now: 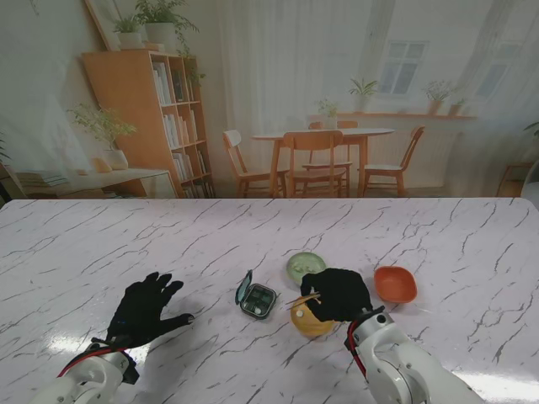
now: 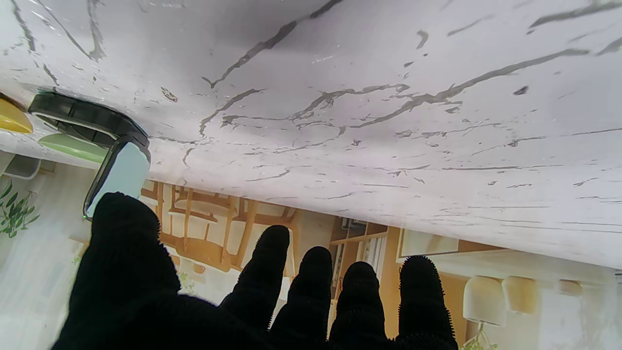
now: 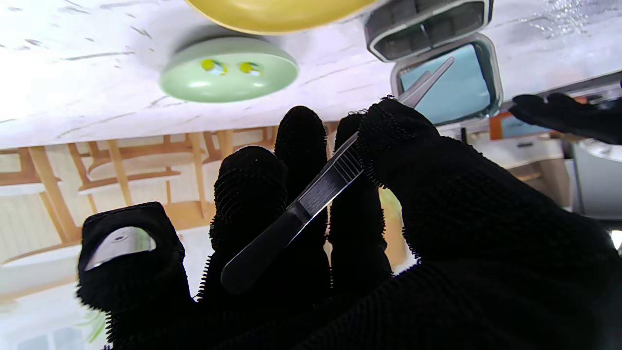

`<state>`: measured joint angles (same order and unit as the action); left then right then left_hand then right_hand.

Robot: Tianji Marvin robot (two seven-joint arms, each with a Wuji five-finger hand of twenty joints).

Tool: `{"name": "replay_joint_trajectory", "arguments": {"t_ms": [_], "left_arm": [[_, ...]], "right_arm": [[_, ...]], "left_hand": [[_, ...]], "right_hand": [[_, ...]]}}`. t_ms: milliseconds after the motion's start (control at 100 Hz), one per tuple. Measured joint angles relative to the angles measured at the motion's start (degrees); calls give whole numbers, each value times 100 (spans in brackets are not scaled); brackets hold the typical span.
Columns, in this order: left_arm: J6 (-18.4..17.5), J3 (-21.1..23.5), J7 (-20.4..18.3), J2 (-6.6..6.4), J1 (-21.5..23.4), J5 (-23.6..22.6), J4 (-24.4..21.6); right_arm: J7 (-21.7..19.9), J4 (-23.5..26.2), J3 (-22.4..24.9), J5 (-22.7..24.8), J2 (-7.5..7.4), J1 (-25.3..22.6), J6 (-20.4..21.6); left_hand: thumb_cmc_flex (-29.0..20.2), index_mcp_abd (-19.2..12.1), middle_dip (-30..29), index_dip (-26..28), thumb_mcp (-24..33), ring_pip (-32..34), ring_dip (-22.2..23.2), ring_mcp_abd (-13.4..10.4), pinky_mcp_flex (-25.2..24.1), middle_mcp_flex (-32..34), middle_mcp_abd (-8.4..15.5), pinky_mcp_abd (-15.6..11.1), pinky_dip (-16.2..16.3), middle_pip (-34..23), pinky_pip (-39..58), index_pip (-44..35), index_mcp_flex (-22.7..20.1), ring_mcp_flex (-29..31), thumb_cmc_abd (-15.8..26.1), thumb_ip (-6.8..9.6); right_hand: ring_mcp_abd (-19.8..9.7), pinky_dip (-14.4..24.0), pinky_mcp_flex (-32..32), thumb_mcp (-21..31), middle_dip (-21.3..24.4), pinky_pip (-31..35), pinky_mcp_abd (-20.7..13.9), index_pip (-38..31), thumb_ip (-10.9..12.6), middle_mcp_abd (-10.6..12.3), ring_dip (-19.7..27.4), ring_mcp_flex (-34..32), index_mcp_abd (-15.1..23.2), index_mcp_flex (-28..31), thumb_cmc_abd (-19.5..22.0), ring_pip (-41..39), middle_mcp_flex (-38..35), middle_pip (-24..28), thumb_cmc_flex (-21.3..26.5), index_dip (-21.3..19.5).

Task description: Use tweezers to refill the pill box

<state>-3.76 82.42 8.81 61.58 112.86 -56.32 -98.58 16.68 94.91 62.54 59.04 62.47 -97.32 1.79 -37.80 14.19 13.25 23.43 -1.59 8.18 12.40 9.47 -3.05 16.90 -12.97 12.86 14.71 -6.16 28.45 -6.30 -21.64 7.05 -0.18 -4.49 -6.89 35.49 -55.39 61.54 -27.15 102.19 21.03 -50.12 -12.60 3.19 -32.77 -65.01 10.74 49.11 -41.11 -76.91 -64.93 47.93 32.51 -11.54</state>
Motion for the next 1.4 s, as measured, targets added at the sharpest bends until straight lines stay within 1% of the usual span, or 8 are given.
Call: {"name": "replay_joint_trajectory", "arguments": {"t_ms": [190,470,600,790,940,1060,1250,1400], "left_arm": [[3,-28,-32,-3,-11,-8,-1],[7,-83,-75,-8,-57,-23,-1],[7,-89,-75,-8,-65,-28,-1],[8,-89,-73,-8,-66,-28,0],[8,-86,-57,-7,-63,-16,2],[7,-86,-49,-6,-64,-4,10],[4,-92,-11,-5,-67,12,21],[4,-87,1,-3,-66,25,26]], "right_arm": [[74,-66,215,67,-40,-181,91],[-18,-288,261,178,-97,-168,72],[5,-434,143,178,-115,-58,-7],[263,-693,-115,180,-119,168,-197],[418,-807,-243,176,-104,293,-333],[402,-820,-271,163,-92,339,-356],[243,-819,-340,164,-93,397,-346],[223,-845,-423,165,-98,451,-335]], "left_hand": [[0,0,0,0,0,0,0,0,0,0,0,0,0,0,0,0,0,0,0,0],[0,0,-1,0,0,0,-1,-1,0,0,0,0,0,1,0,0,0,0,0,0],[0,0,-1,0,0,0,-1,-1,0,0,0,0,0,1,0,0,0,0,0,0],[0,0,-1,0,0,0,-1,-1,0,0,0,0,0,1,0,0,0,0,0,0],[0,0,-1,0,0,0,-1,-1,0,0,0,0,0,1,0,0,0,0,0,0],[0,0,-2,0,0,0,-1,-2,0,0,0,0,0,1,0,0,0,0,0,0],[0,0,-2,0,0,0,-1,-2,0,0,0,0,0,1,0,-1,0,0,0,0],[0,0,-2,0,0,47,-1,-2,0,0,0,0,0,1,0,-1,0,0,0,0]], "right_hand": [[0,0,-30,0,0,4,0,-8,0,3,0,-3,0,54,0,-4,-2,65,0,0],[0,1,4,0,0,5,0,-8,0,4,0,-4,0,54,0,-5,-2,65,0,0],[0,1,39,0,0,5,0,-8,0,4,0,4,0,45,-7,-5,11,55,-2,0],[0,1,92,3,0,5,0,-8,0,4,0,82,0,-34,-60,1,81,-6,-5,0],[0,1,95,30,0,5,0,-8,0,4,0,107,0,-86,-61,4,108,-10,-9,0],[0,1,97,41,0,5,0,-8,0,4,0,107,0,-87,-62,5,108,-12,-10,0],[0,1,98,55,0,5,0,-8,0,4,0,107,0,-87,-63,6,108,-12,-12,0],[0,1,98,58,0,5,0,-8,0,4,0,107,0,-88,-63,7,108,-12,-12,0]]}}
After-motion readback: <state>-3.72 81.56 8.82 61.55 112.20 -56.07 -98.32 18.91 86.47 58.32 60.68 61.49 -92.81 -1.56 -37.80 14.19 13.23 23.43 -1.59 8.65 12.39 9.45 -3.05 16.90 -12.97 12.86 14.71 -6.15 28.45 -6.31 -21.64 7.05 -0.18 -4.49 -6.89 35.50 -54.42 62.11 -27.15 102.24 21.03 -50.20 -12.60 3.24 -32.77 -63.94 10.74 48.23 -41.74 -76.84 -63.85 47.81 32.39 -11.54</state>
